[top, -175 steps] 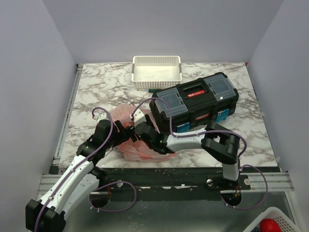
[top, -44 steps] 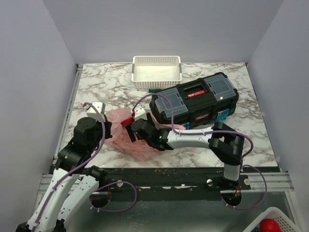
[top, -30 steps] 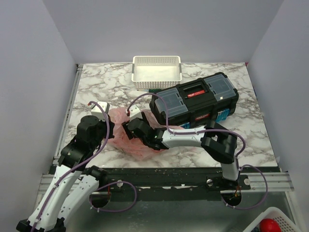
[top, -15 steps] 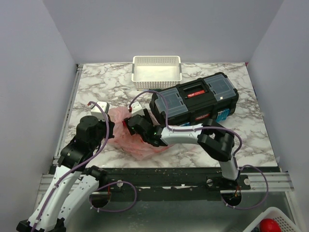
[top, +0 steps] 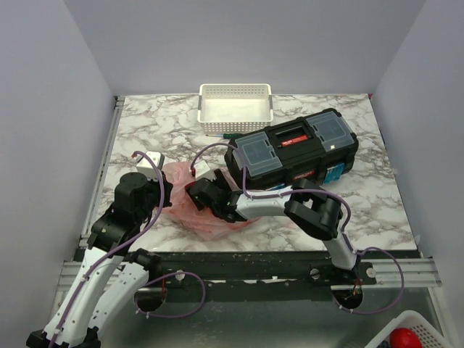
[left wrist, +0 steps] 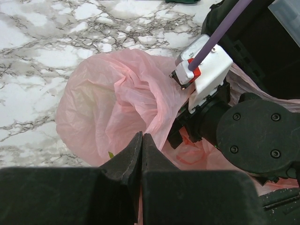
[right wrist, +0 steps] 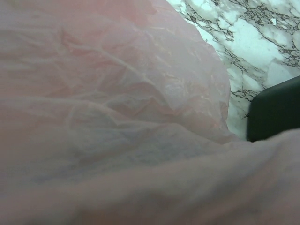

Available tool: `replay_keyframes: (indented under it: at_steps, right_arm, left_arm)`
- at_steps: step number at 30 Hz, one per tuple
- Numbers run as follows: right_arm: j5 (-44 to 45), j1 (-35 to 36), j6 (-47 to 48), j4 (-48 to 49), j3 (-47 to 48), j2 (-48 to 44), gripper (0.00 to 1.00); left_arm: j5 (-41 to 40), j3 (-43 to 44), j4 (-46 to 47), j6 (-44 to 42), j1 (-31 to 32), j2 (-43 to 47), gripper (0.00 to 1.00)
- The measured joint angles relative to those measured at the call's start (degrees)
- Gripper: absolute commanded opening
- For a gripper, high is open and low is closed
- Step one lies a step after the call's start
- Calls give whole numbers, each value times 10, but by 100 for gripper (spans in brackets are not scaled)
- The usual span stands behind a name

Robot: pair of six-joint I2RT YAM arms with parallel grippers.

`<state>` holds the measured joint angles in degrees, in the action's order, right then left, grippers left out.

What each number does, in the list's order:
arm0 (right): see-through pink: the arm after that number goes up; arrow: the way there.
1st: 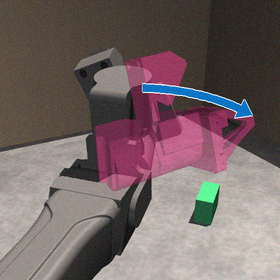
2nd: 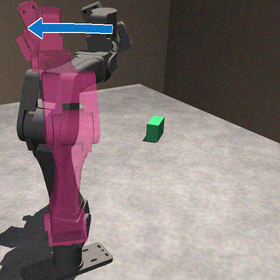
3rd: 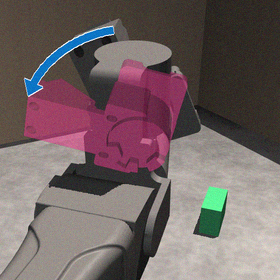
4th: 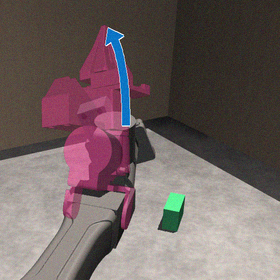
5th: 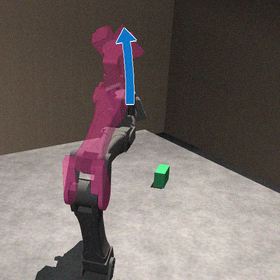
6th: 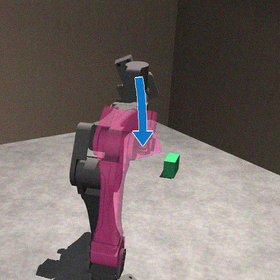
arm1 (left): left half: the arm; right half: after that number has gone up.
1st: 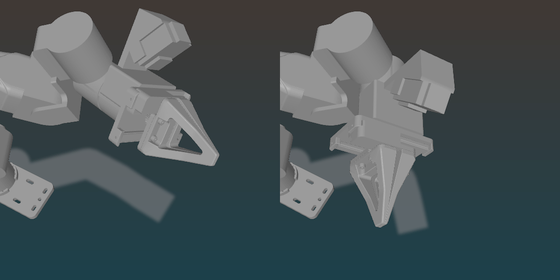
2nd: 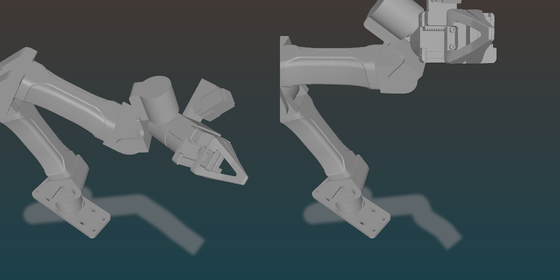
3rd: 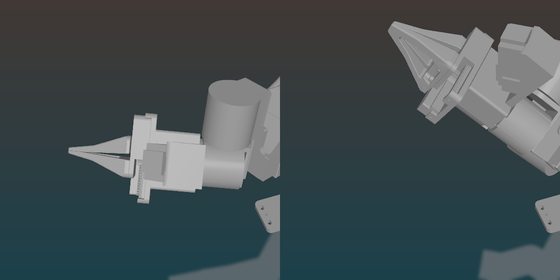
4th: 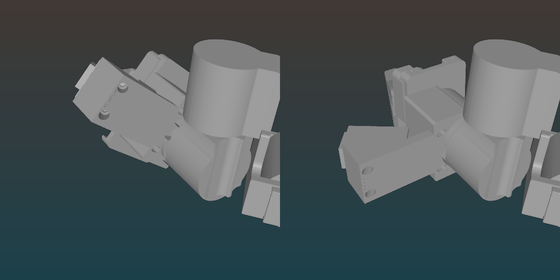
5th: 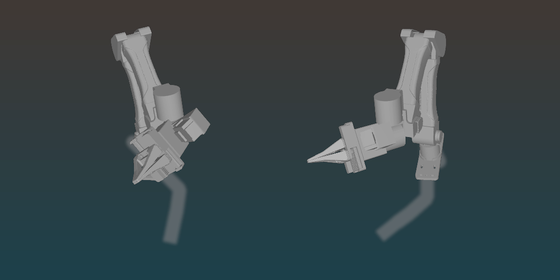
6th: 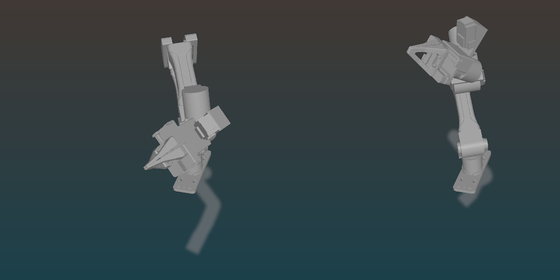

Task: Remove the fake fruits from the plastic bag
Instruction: Take out the fake fruit from the plastic bag.

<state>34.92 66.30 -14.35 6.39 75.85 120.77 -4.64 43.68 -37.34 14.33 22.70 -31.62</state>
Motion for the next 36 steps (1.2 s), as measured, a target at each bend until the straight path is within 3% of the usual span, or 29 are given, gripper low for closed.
replay_keyframes:
  at_steps: [9, 16, 23, 31, 36]
  right_arm:
    - [-20, 0, 0, -33, 10, -42, 89]
    - [-45, 0, -8, -27, 30, -89, 72]
    - [-65, -8, -16, -26, 32, -82, 73]
    - [-67, -16, -16, -27, 32, -44, 83]
    - [-66, -17, -8, -28, 46, -11, 79]
  left_arm:
    - [9, 0, 0, 0, -2, -4, 0]
    - [10, 0, 0, 0, -2, -6, 0]
    - [11, 0, 0, 0, -2, -6, 0]
    - [11, 0, 0, 0, -3, -6, 0]
    - [11, 0, 0, 0, -3, -6, 0]
